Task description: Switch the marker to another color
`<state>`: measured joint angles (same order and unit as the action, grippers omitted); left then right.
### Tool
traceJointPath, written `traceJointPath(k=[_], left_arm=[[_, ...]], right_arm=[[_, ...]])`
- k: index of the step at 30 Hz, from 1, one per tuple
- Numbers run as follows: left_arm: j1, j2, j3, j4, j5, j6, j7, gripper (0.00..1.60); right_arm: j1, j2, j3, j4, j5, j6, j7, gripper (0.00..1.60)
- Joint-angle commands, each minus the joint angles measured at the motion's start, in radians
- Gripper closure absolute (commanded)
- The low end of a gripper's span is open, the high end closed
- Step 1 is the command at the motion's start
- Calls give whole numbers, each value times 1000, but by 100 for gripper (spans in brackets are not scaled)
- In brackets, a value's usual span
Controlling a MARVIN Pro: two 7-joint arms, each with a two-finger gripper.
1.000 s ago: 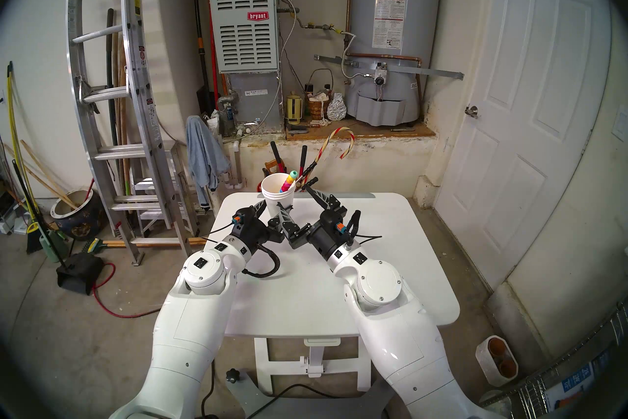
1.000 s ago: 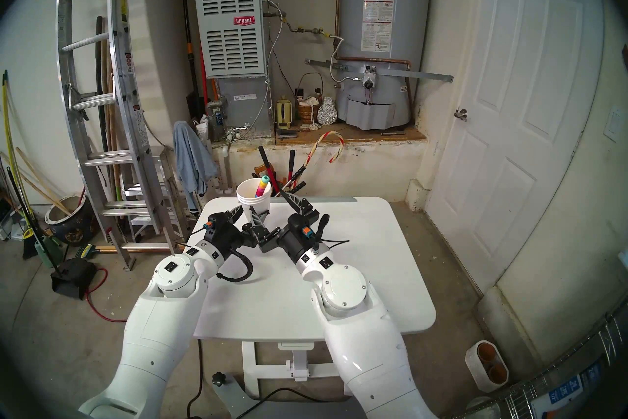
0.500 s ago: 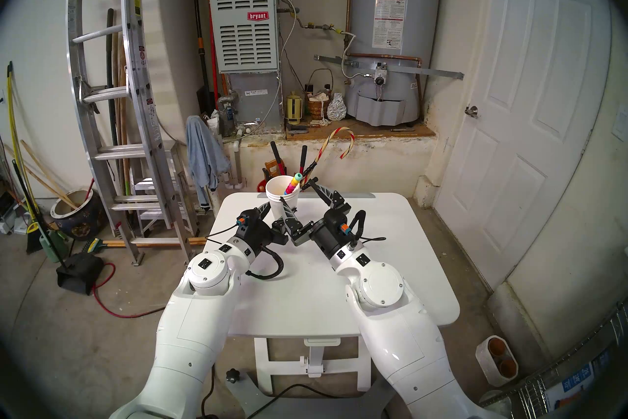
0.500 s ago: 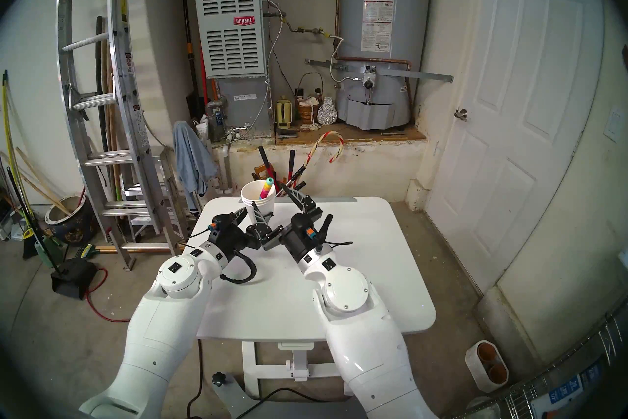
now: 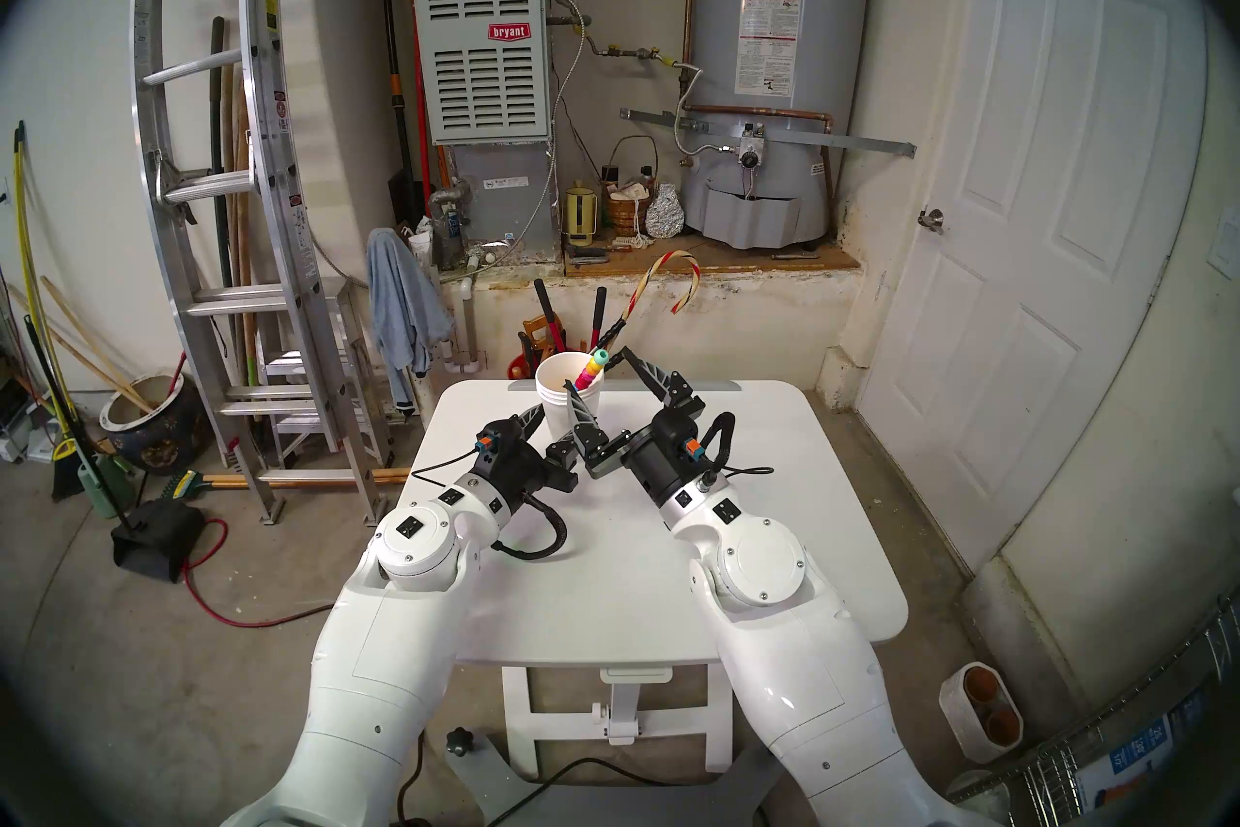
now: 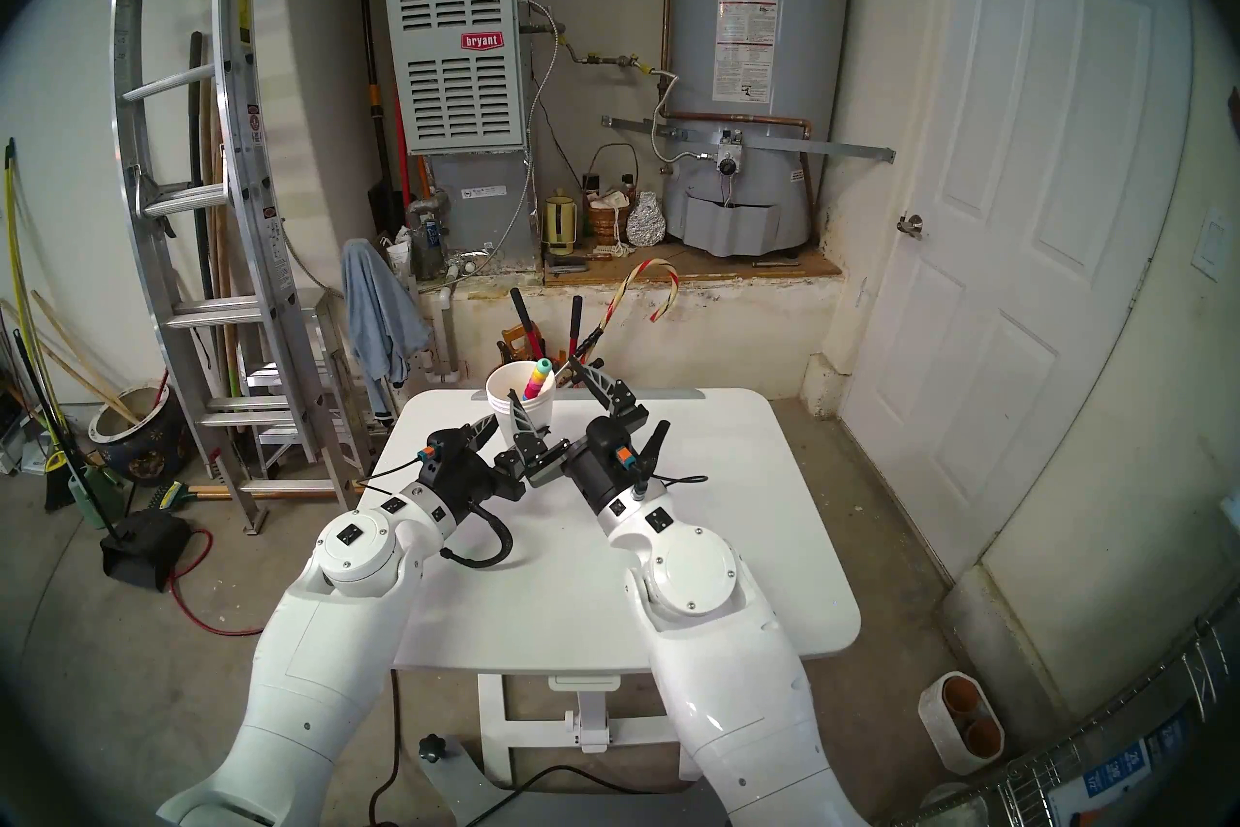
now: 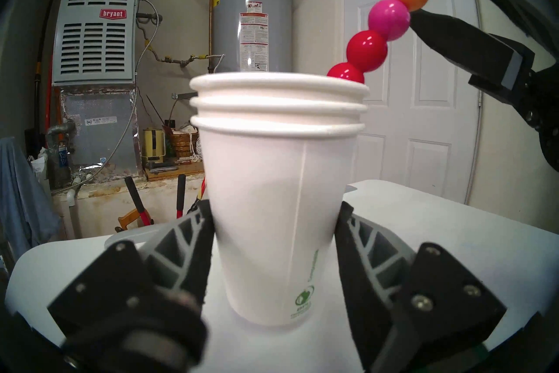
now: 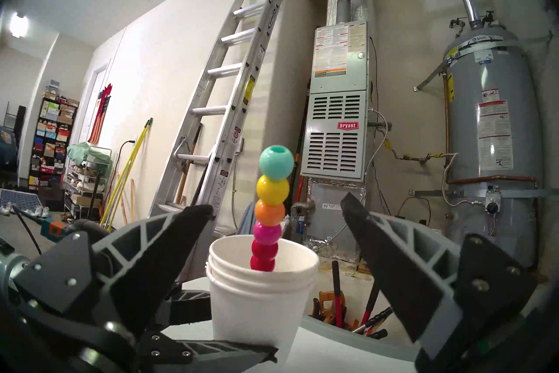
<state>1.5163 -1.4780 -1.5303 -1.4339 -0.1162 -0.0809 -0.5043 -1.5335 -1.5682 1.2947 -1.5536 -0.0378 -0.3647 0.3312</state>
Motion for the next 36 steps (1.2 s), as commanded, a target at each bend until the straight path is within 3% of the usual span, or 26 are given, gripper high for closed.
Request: traceJointPath(k=[1, 8, 25, 36], left_arm=[[-17, -9, 5, 8, 13, -19, 15, 160], [-28, -15, 16, 43, 26, -35, 20, 160], [-18, -21, 31, 71, 26, -57, 15, 160], [-6, -18, 22, 3, 11, -47, 1, 160]], right_arm=[[-24, 9, 5, -60, 15, -8, 8, 0], [-54, 22, 16, -111, 40, 1, 28, 0], [-64, 20, 35, -116, 41, 6, 39, 0], [-33, 2, 27, -58, 49, 14, 49, 0]])
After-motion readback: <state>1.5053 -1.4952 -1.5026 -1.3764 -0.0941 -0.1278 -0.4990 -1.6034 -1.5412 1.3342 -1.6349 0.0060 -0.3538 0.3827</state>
